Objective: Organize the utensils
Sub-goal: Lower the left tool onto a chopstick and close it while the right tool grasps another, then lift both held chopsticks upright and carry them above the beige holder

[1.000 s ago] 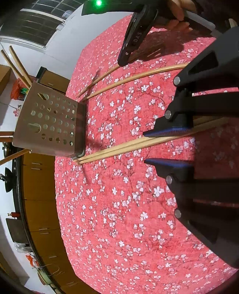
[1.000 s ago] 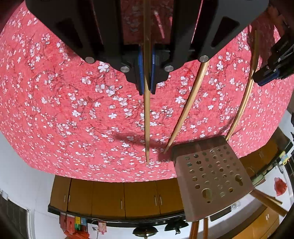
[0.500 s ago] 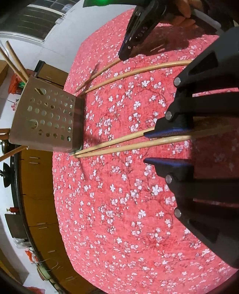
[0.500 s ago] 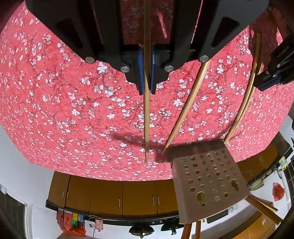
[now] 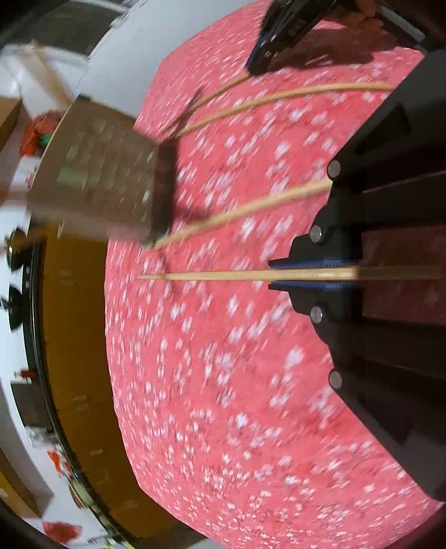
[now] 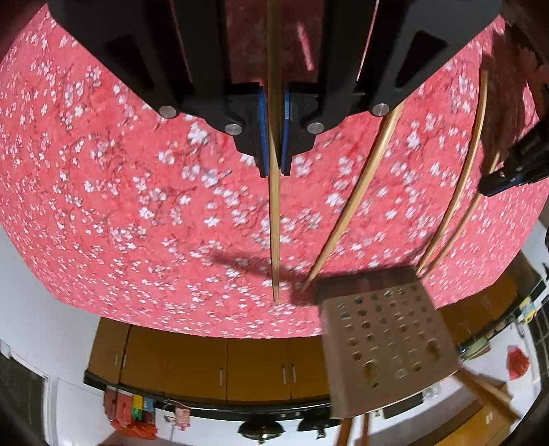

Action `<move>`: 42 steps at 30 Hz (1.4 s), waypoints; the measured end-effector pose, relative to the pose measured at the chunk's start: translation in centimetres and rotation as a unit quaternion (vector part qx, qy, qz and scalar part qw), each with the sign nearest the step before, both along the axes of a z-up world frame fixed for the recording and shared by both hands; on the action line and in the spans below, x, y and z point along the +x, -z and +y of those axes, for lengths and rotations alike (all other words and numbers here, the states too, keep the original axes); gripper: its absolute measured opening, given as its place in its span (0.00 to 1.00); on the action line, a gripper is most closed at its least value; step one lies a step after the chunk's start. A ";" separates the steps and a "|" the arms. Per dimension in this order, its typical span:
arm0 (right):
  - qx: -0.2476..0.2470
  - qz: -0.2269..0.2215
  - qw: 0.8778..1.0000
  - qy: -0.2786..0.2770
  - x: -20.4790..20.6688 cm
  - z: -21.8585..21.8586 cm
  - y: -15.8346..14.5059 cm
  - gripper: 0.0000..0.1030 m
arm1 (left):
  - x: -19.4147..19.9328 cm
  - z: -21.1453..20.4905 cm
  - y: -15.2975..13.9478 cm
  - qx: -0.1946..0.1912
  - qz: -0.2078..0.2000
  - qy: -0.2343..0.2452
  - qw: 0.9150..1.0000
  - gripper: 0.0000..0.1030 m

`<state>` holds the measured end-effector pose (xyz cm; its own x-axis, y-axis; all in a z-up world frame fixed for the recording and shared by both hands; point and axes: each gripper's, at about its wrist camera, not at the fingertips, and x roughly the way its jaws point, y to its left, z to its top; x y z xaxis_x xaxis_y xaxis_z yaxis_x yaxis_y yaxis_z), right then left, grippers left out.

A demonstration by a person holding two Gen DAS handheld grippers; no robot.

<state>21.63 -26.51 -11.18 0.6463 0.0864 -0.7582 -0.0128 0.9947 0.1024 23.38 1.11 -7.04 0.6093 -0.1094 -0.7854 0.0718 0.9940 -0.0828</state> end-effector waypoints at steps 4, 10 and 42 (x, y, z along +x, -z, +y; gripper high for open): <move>0.007 -0.004 1.000 0.016 1.2 -0.6 0.2 0.08 | 1.1 2.5 0.0 -0.025 -0.002 -0.024 0.999 0.08; 0.011 -0.003 1.000 0.018 1.5 -0.7 0.3 0.08 | 0.7 3.5 0.0 -0.048 -0.007 -0.027 0.998 0.09; 0.008 -0.003 1.000 0.015 -0.2 -0.6 0.2 0.08 | -0.8 2.9 -0.2 -0.038 -0.006 -0.026 0.999 0.10</move>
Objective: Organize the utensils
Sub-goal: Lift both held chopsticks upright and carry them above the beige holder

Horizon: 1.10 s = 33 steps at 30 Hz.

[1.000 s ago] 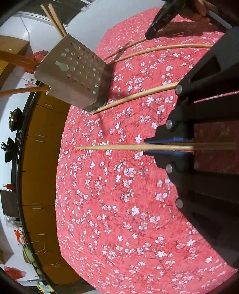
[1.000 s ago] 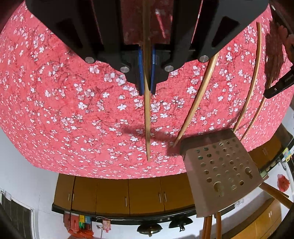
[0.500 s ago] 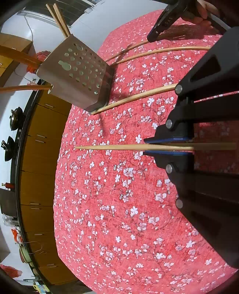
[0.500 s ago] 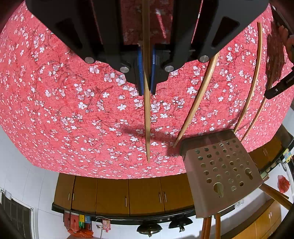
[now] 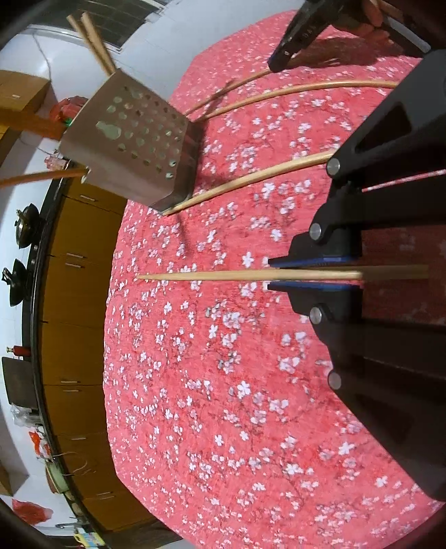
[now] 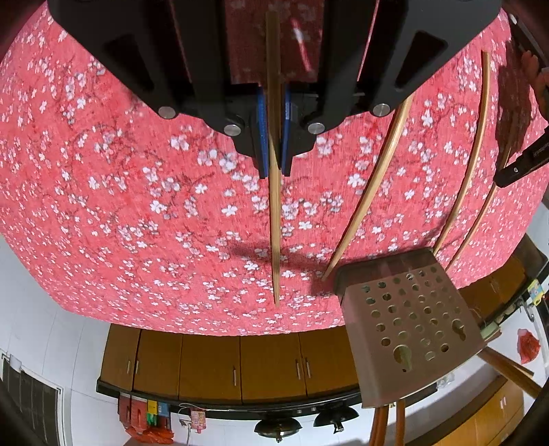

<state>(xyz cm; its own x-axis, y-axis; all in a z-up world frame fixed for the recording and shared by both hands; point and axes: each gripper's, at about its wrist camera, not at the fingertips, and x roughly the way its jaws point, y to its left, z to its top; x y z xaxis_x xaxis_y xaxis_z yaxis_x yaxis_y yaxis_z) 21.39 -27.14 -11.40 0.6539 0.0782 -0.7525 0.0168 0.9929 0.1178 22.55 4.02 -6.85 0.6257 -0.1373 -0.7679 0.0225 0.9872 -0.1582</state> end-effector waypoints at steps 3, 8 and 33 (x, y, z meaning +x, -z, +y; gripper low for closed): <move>0.000 0.000 1.000 0.000 -0.3 0.0 0.0 0.08 | -0.5 -0.4 0.0 0.011 0.000 0.002 1.000 0.10; -0.007 0.000 1.000 -0.001 -0.3 0.3 -0.1 0.08 | -0.7 -1.2 0.0 0.041 0.001 0.004 0.999 0.09; 0.026 -0.157 0.987 0.023 -2.9 -2.8 -9.1 0.08 | -1.4 0.2 -8.6 0.003 -0.110 0.002 0.994 0.08</move>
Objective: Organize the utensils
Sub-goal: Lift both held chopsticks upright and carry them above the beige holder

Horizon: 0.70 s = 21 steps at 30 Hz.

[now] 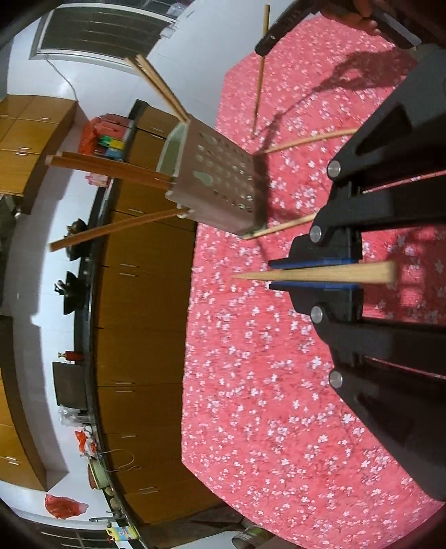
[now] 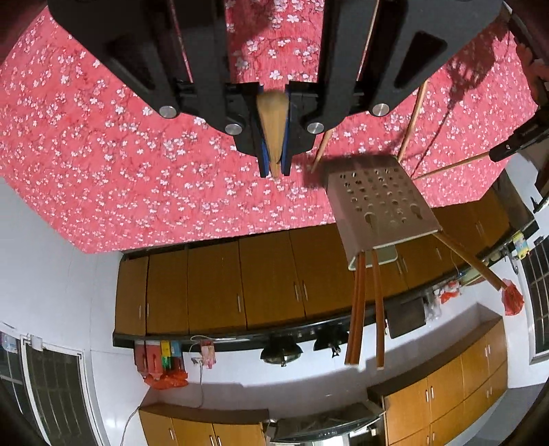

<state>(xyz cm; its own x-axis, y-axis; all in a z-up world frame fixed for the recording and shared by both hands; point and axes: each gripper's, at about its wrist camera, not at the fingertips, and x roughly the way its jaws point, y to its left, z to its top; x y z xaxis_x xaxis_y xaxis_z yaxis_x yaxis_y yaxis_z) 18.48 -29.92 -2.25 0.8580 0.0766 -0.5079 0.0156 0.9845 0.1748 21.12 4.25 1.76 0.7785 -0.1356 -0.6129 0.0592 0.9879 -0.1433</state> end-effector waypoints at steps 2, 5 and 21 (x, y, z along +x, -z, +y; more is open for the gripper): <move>0.000 -0.009 1.000 0.000 -0.1 0.0 -0.5 0.08 | -0.3 0.2 -0.8 -0.007 -0.010 0.000 1.000 0.08; 0.000 -0.025 1.000 -0.001 -0.2 0.1 -1.3 0.08 | -0.6 0.5 -2.0 -0.014 -0.025 -0.001 1.000 0.08; 0.003 -0.066 0.998 -0.021 -1.0 0.9 -4.2 0.07 | -1.5 0.7 -5.9 -0.021 -0.069 0.015 0.997 0.08</move>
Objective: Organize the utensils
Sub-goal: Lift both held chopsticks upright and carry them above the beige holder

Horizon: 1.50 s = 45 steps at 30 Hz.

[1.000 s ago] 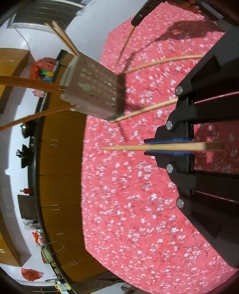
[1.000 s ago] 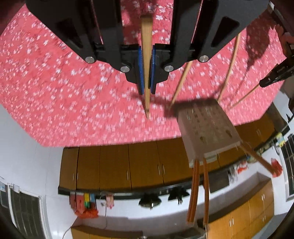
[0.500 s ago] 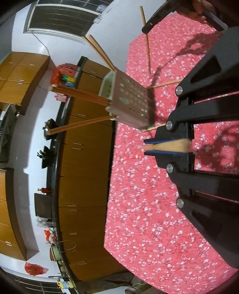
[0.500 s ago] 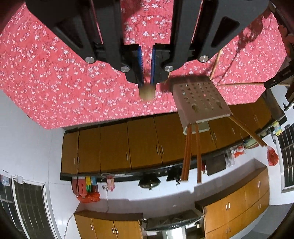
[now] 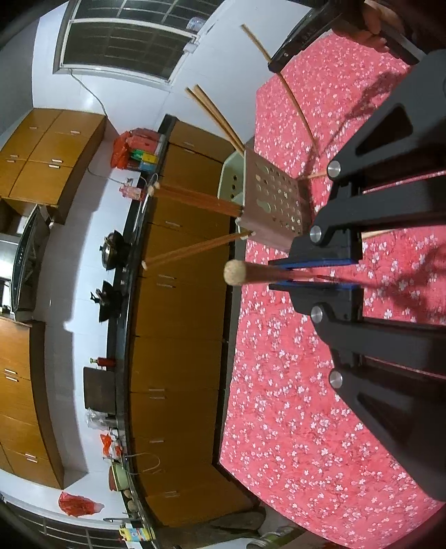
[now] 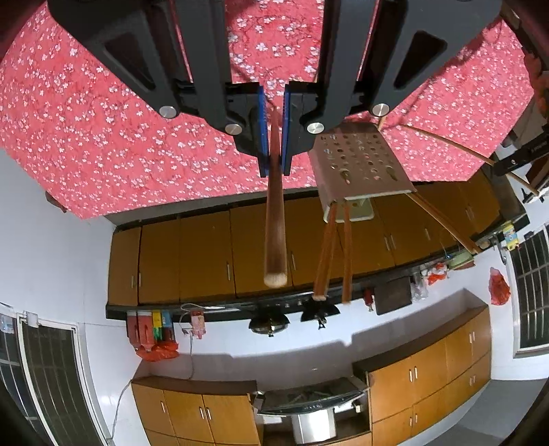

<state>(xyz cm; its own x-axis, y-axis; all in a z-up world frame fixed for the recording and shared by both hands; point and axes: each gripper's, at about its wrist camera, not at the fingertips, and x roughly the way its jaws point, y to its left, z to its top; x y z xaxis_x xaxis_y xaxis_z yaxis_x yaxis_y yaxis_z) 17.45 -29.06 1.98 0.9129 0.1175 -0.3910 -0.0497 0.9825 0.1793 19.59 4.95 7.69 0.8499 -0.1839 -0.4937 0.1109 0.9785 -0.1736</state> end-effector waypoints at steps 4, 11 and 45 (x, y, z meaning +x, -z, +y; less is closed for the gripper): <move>0.026 -0.023 0.999 -0.024 -0.6 0.1 -2.1 0.07 | -0.5 -0.4 -1.9 -0.018 -0.014 0.027 0.999 0.08; 0.058 -0.089 0.992 -0.066 -1.6 1.4 -6.8 0.07 | -0.9 -2.6 -5.6 -0.027 -0.052 0.077 0.995 0.08; 0.037 -0.112 0.992 -0.040 5.0 4.7 -6.3 0.07 | 4.7 -4.2 -12.1 -0.094 -0.186 -0.008 0.978 0.08</move>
